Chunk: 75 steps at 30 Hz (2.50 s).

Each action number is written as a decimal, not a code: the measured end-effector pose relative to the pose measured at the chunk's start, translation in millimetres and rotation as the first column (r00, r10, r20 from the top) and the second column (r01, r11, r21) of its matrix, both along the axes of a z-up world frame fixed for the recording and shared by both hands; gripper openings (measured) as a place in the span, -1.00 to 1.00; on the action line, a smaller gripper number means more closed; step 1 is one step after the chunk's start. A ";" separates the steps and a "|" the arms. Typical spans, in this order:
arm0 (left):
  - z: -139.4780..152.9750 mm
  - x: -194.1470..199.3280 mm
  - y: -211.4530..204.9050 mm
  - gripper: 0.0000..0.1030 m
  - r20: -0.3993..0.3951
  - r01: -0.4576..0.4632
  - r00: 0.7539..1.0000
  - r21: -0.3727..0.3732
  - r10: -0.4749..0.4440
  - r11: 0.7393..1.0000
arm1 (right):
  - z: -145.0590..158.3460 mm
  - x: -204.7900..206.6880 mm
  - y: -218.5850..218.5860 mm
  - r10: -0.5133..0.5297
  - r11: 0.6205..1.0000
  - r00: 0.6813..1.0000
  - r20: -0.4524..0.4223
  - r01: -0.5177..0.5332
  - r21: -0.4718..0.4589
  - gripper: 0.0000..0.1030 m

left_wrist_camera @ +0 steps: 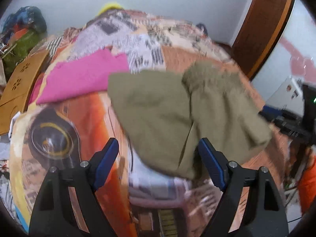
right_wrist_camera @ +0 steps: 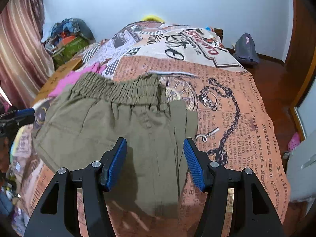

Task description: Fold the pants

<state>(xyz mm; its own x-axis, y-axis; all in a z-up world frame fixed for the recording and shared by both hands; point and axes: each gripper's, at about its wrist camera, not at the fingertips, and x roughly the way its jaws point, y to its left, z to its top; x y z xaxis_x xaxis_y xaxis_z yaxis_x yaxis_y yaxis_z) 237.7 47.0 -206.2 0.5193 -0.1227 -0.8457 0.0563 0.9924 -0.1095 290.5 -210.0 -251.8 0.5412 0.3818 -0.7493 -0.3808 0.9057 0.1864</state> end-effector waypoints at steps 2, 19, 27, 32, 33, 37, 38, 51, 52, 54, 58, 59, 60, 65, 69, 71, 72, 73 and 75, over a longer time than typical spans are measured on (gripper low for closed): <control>-16.2 -2.7 0.6 0.65 -0.029 -0.013 0.999 0.062 0.015 0.998 | -6.6 1.3 -2.3 0.006 1.000 0.999 -0.032 -0.005 0.020 0.09; -20.4 -41.1 52.0 0.61 -0.013 -0.149 0.988 0.157 0.153 0.976 | -11.8 -4.0 -2.8 0.010 1.000 0.999 -0.031 -0.009 0.022 0.09; 24.3 -17.3 29.2 0.63 0.122 -0.084 0.990 0.061 0.076 0.995 | 10.2 1.5 -24.8 -0.049 0.998 0.999 0.018 0.049 0.029 0.09; 16.1 13.9 21.9 0.64 0.103 -0.066 0.992 -0.019 0.068 0.998 | 14.3 13.6 -31.9 -0.067 0.997 0.998 0.011 0.066 0.041 0.09; 12.3 21.1 22.5 0.64 0.089 -0.075 0.993 -0.021 0.076 0.997 | 14.4 16.3 -31.7 -0.067 0.997 0.998 0.012 0.066 0.037 0.09; -2.1 48.1 26.6 0.64 0.059 -0.076 0.995 -0.018 0.077 0.997 | 11.0 27.3 -27.0 -0.053 0.998 0.999 0.007 0.053 0.034 0.09; -6.2 54.2 27.0 0.64 0.056 -0.075 0.996 -0.010 0.076 0.997 | 9.4 30.2 -26.0 -0.048 0.998 0.999 0.001 0.048 0.036 0.09; -38.3 82.9 23.4 0.64 -0.035 -0.050 0.998 -0.129 0.046 0.990 | -34.9 62.8 -21.6 0.007 0.996 0.989 -0.144 0.006 0.091 0.45; -38.9 83.9 23.3 0.64 -0.036 -0.047 0.998 -0.142 0.042 0.989 | -37.9 65.4 -21.9 0.028 0.995 0.986 -0.166 -0.011 0.099 0.46; -39.4 85.2 22.5 0.63 -0.038 -0.042 0.999 -0.159 0.036 0.986 | -42.2 69.1 -22.8 0.045 0.993 0.979 -0.200 -0.022 0.115 0.48; -38.8 85.9 14.8 0.55 -0.025 -0.046 0.999 -0.137 0.043 0.990 | -50.9 70.0 -29.1 0.017 0.984 0.970 -0.242 0.026 0.176 0.46; -37.9 86.4 13.2 0.49 -0.023 -0.047 0.999 -0.129 0.045 0.991 | -50.8 69.2 -28.7 0.016 0.982 0.970 -0.242 0.030 0.185 0.36; -36.1 86.7 10.4 0.47 -0.017 -0.053 0.999 -0.114 0.051 0.992 | -50.5 68.5 -28.3 0.021 0.980 0.970 -0.243 0.028 0.196 0.27; -28.8 90.2 2.8 -0.27 -0.002 -0.040 0.999 -0.097 0.040 0.995 | -42.6 62.8 -21.9 0.048 0.981 0.976 -0.214 -0.006 0.194 -0.19; -21.0 92.8 -3.8 -0.57 -0.005 0.012 1.000 -0.081 -0.013 0.997 | -37.1 62.8 -18.7 0.045 0.985 0.980 -0.196 -0.011 0.171 -0.38; -20.0 93.6 -3.4 -0.61 -0.007 0.021 1.000 -0.078 -0.021 0.997 | -35.4 64.3 -19.5 0.045 0.984 0.980 -0.192 -0.010 0.177 -0.53; -20.3 93.9 -1.9 -0.61 -0.008 0.020 1.000 -0.088 -0.020 0.996 | -34.8 64.9 -20.2 0.045 0.984 0.981 -0.188 -0.010 0.179 -0.57; -21.1 93.8 -0.5 -0.61 -0.010 0.017 1.000 -0.097 -0.019 0.995 | -33.9 64.7 -21.1 0.046 0.983 0.982 -0.184 -0.012 0.183 -0.60; -25.3 94.7 3.8 -0.61 -0.021 0.007 1.000 -0.124 -0.010 0.992 | -34.2 65.9 -21.5 0.049 0.981 0.981 -0.186 -0.012 0.192 -0.60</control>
<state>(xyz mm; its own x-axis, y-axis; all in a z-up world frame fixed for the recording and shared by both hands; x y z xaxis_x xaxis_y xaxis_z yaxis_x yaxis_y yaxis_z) 332.4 50.8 -231.4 0.5000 -0.2320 -0.8344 0.0612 0.9705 -0.2332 356.4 -231.5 -286.0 0.3829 0.5401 -0.7494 -0.3493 0.8357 0.4238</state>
